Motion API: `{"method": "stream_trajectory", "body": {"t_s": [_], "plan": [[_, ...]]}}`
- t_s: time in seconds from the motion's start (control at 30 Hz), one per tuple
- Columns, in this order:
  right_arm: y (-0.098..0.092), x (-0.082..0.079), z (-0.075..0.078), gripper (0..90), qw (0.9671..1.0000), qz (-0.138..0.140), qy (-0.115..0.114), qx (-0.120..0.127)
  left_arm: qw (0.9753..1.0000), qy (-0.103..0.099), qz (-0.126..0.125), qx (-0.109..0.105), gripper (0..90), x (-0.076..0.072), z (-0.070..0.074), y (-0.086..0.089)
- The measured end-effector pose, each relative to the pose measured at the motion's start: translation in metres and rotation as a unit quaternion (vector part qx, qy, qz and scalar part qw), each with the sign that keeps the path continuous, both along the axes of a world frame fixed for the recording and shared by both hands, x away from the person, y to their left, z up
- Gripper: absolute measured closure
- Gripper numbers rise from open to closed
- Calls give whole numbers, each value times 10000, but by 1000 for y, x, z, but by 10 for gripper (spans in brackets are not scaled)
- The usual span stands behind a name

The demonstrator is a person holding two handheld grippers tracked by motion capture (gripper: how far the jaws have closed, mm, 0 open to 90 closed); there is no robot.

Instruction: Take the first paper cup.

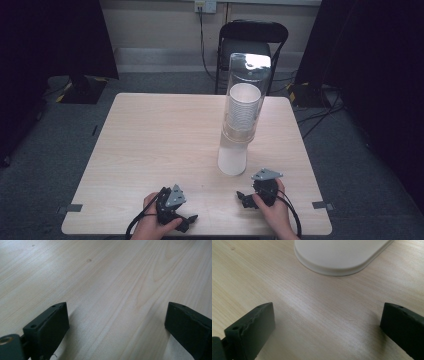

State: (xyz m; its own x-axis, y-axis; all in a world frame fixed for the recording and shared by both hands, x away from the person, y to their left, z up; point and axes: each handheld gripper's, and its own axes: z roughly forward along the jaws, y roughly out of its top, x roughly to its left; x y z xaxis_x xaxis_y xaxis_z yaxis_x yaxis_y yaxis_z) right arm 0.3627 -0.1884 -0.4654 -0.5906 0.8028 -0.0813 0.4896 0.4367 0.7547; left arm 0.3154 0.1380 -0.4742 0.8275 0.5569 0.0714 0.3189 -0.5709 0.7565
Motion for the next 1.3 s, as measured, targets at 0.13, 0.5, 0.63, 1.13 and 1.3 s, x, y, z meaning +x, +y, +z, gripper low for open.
{"method": "stream_trajectory", "body": {"t_s": [0.13,0.5,0.63,1.13,1.3], "plan": [[-1,1,0,0,10000,56,-2,-8,10000,2,-2,-1,48,0,0,0],[-4,6,3,175,9995,-266,-130,127,10000,0,-1,1,48,0,0,0],[-5,12,17,162,9980,-364,-472,208,10000,-1,-12,7,48,0,0,0],[17,43,69,143,9816,-145,-1453,1234,10000,-1,-11,4,48,0,0,0],[24,52,78,149,9767,-188,-1602,1413,10000,8,-14,6,47,0,0,0]]}}
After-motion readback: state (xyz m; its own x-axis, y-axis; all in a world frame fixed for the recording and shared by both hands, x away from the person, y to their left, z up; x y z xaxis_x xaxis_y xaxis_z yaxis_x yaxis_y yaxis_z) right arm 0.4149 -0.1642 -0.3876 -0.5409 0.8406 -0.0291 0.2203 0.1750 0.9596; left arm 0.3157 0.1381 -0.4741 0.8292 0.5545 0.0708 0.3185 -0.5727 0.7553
